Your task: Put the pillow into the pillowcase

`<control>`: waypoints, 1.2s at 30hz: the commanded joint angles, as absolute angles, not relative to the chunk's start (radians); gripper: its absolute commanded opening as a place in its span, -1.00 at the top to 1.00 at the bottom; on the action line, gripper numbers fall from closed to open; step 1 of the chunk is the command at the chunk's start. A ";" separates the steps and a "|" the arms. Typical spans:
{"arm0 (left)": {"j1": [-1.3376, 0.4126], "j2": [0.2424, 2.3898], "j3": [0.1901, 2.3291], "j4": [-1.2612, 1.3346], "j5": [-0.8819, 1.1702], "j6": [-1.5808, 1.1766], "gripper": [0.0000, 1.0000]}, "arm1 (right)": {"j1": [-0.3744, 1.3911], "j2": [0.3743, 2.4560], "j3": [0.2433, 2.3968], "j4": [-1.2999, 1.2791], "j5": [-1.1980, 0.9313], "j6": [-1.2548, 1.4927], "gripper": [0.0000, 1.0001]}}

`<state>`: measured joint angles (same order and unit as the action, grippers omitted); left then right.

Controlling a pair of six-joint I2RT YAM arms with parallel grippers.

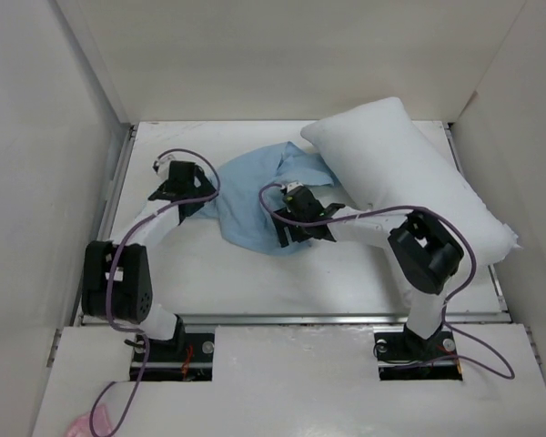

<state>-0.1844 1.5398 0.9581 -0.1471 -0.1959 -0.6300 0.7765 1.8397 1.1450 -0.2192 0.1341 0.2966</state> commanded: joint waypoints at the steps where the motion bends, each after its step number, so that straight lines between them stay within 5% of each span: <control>1: -0.071 1.434 0.910 -0.180 -0.206 -0.661 -0.99 | 0.769 1.880 1.204 -0.214 0.209 0.307 -0.77; 8: -0.003 1.620 0.994 -0.161 -0.115 -0.670 -0.91 | 0.769 1.841 1.207 -0.277 0.284 0.318 0.45; 9: -0.003 1.641 1.015 -0.137 -0.076 -0.670 -0.88 | 0.769 1.821 1.195 -0.290 0.284 0.318 0.78; 11: -0.003 1.709 1.043 -0.109 -0.052 -0.683 -0.83 | 0.769 1.774 1.171 -0.313 0.293 0.308 0.96; 16: -0.043 1.819 1.161 -0.100 -0.064 -0.683 -0.78 | 0.769 1.617 1.155 -0.412 0.313 0.284 1.00; 17: -0.052 1.857 1.175 -0.100 -0.064 -0.674 -0.60 | 0.769 1.602 1.155 -0.425 0.301 0.284 1.00; 18: -0.052 1.874 1.189 -0.083 -0.039 -0.673 -0.14 | 0.769 1.586 1.164 -0.436 0.301 0.272 1.00; 19: -0.052 1.893 1.213 -0.072 -0.002 -0.660 0.61 | 0.769 1.554 1.164 -0.458 0.285 0.272 1.00; 20: -0.052 1.907 1.230 -0.072 0.011 -0.660 1.00 | 0.769 1.536 1.175 -0.459 0.285 0.258 1.00; 24: -0.019 1.910 1.380 -0.092 -0.014 -0.594 1.00 | 0.758 1.496 1.282 -0.492 0.368 0.209 1.00; 29: 0.112 1.894 1.769 -0.211 -0.034 -0.525 1.00 | 0.592 1.661 1.749 -0.528 0.424 0.163 1.00; 33: 0.236 2.144 2.651 -0.415 0.131 -0.508 1.00 | 0.495 1.892 2.335 -0.607 0.315 0.039 1.00; 35: 0.328 2.185 2.735 -0.309 0.239 -0.629 1.00 | 0.495 1.962 2.621 -0.607 0.314 0.014 1.00; 36: 0.360 2.142 2.582 -0.211 0.355 -0.681 1.00 | 0.495 1.982 2.666 -0.594 0.301 0.014 1.00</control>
